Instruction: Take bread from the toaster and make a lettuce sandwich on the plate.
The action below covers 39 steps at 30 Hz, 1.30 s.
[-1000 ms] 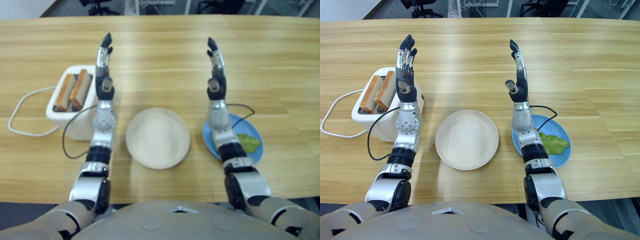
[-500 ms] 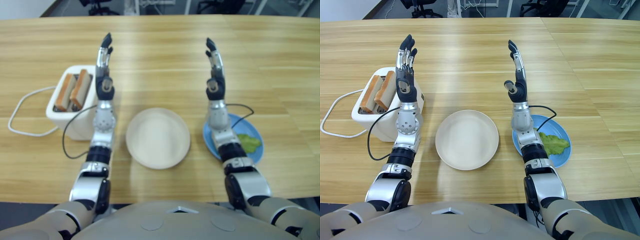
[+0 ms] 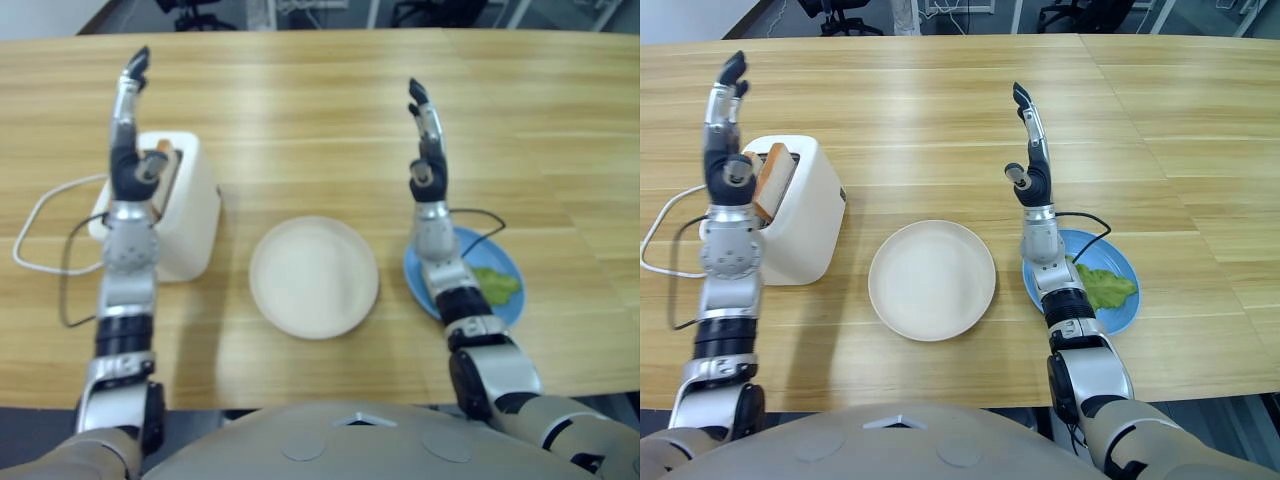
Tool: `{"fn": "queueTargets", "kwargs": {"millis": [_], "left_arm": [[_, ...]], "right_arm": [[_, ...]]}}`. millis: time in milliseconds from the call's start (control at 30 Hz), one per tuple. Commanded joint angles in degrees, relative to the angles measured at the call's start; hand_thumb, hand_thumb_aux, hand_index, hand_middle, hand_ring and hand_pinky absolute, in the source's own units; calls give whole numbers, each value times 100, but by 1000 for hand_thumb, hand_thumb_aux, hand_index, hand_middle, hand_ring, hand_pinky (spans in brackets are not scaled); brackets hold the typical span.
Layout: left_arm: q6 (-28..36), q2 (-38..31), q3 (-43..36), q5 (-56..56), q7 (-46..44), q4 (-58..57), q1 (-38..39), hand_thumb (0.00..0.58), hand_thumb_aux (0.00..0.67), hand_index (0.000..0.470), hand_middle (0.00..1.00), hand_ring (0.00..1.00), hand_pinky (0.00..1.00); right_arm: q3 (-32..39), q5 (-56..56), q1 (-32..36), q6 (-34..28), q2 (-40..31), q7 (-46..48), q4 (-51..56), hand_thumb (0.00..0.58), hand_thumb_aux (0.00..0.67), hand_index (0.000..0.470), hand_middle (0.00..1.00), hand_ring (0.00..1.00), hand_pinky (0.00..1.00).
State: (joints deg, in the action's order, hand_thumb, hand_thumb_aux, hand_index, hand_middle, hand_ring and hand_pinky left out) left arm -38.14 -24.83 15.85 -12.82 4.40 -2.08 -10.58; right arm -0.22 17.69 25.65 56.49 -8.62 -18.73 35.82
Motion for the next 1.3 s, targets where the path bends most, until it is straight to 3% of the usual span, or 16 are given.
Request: {"fn": "queueTargets", "kwargs": {"millis": [33, 267, 533, 767, 1300], "left_arm": [[498, -691, 504, -328, -212, 202, 247, 0, 0, 0, 0, 0, 0], [961, -2364, 1375, -1114, -430, -421, 1217, 0, 0, 0, 0, 0, 0], [793, -3494, 1204, -1782, -509, -995, 1796, 0, 0, 0, 0, 0, 0], [729, -3757, 1157, -1908, -702, -759, 2150, 0, 0, 0, 0, 0, 0], [748, -3789, 163, -2175, -772, -1071, 1772, 0, 0, 0, 0, 0, 0]], "right_arm": [[-56, 61, -79, -47, 25, -100, -14, 0, 0, 0, 0, 0, 0], [-92, 83, -137, -28, 10, -207, -30, 0, 0, 0, 0, 0, 0], [-142, 152, -239, -82, -14, -319, -176, 0, 0, 0, 0, 0, 0], [-196, 108, -301, -90, -109, -295, -256, 0, 0, 0, 0, 0, 0], [-306, 87, -483, -190, -202, -259, -532, 0, 0, 0, 0, 0, 0]]}}
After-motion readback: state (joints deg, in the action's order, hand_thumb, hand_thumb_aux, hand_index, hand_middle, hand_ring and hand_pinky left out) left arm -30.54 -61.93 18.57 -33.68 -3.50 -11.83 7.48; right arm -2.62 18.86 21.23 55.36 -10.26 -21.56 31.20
